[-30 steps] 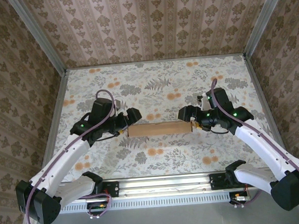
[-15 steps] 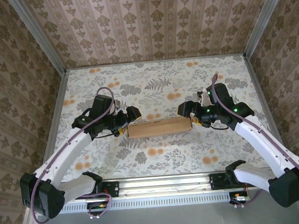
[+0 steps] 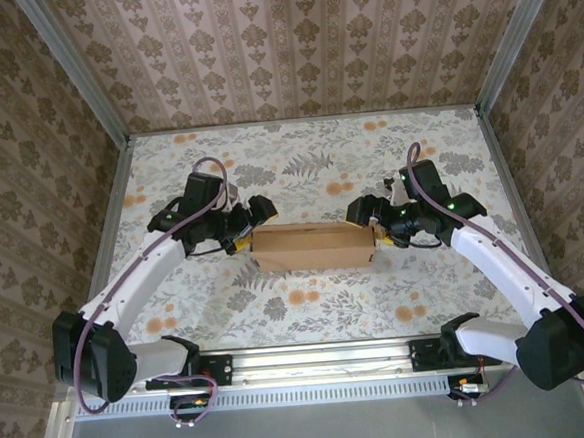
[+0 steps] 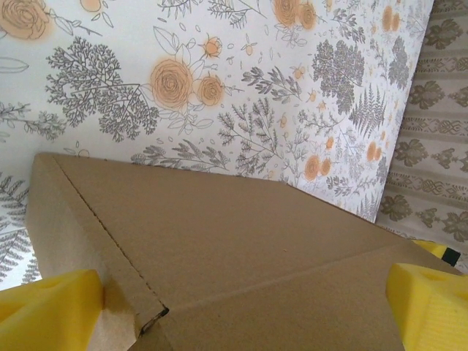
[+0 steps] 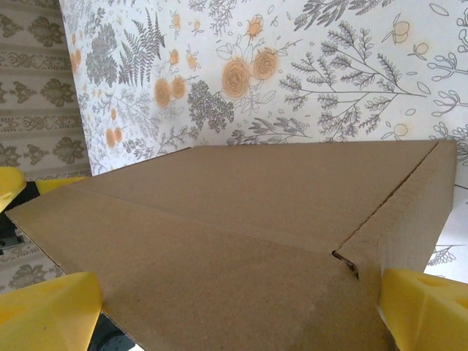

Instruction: Fold the paper box

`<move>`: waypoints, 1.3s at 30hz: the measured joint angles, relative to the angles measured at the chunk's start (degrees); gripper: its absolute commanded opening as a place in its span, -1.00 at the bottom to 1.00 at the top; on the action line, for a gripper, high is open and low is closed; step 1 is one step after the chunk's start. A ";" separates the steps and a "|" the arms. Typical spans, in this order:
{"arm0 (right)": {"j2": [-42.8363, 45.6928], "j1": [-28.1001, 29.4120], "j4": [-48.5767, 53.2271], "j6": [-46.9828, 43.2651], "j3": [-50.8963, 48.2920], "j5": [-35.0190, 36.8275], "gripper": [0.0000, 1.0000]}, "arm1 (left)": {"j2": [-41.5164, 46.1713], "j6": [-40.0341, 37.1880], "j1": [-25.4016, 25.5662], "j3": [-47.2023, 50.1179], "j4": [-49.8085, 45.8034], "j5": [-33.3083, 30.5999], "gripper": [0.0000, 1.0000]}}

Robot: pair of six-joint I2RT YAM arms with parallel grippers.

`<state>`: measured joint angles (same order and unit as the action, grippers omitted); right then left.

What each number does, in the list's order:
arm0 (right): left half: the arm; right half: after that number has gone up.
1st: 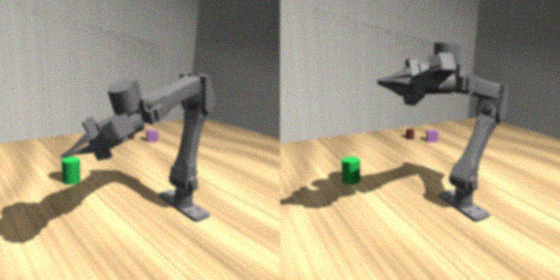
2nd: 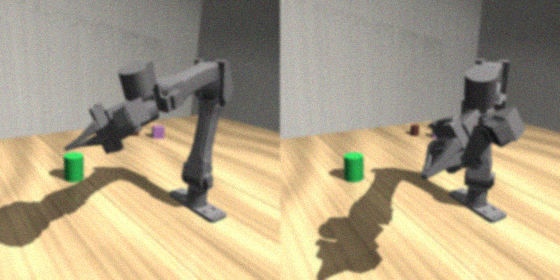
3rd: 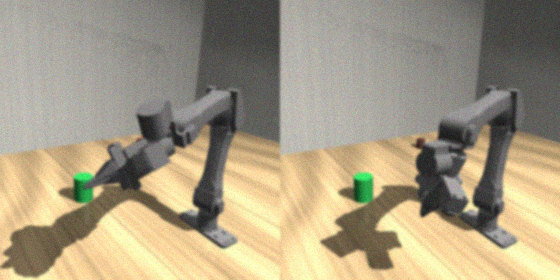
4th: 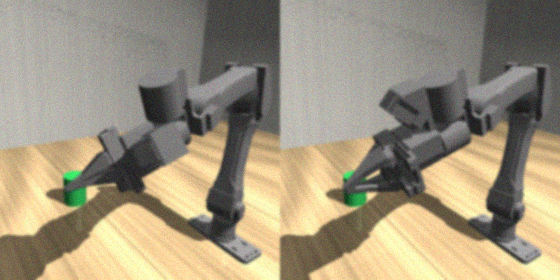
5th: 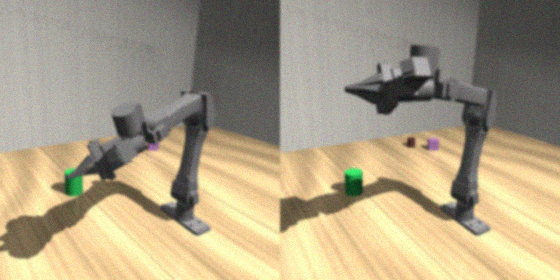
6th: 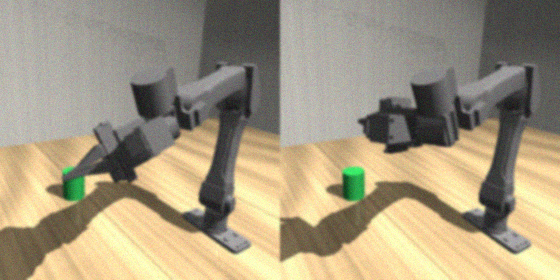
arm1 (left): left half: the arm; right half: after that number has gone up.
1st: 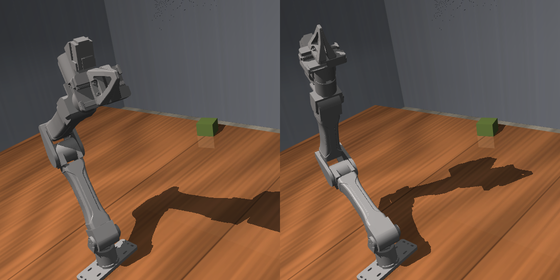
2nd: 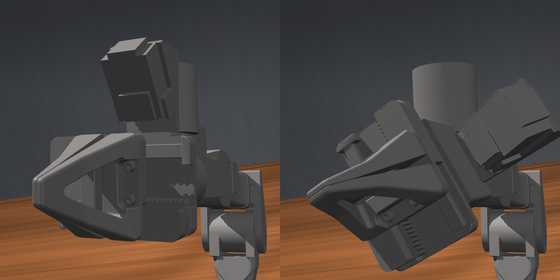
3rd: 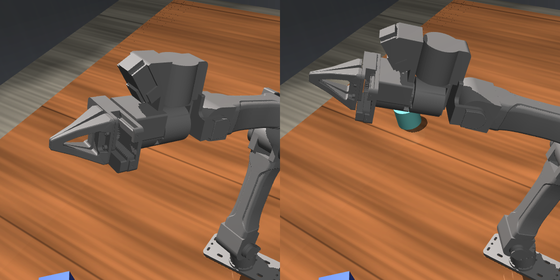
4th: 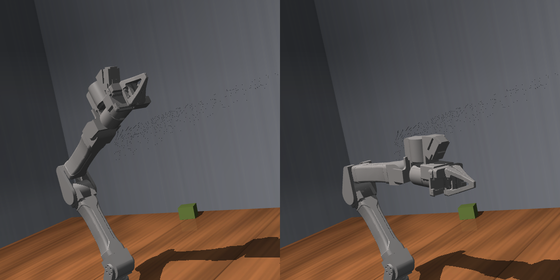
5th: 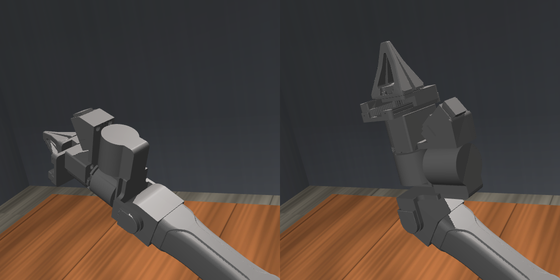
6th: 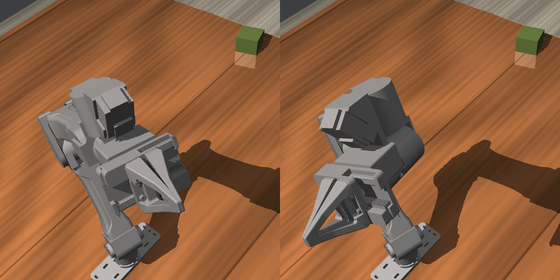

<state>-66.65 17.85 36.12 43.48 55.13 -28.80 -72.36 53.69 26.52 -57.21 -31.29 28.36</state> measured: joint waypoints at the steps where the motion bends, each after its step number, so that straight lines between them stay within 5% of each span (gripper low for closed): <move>1: -0.15 -0.09 -0.13 0.00 0.00 0.00 0.96 | -0.44 -0.20 -0.11 -0.22 0.26 0.09 1.00; 17: 0.44 -0.61 0.37 -3.72 0.22 1.31 1.00 | 1.11 -5.03 -4.79 -0.37 0.02 4.11 1.00; 24: 5.60 -0.61 3.37 -10.05 0.81 6.25 1.00 | 9.77 -15.15 -10.93 -0.46 -3.85 3.80 1.00; 33: 12.74 -0.61 6.01 -17.20 1.29 9.22 1.00 | 16.85 -31.78 -11.08 -0.55 -8.81 7.80 0.99; 39: 13.75 -0.61 8.50 -21.29 1.29 10.45 0.76 | 16.37 -39.08 -9.40 -0.31 -10.62 8.50 0.71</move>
<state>-52.90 17.23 44.62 22.20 56.42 -18.35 -55.99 14.61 17.12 -57.52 -41.91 36.86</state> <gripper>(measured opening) 0.907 0.866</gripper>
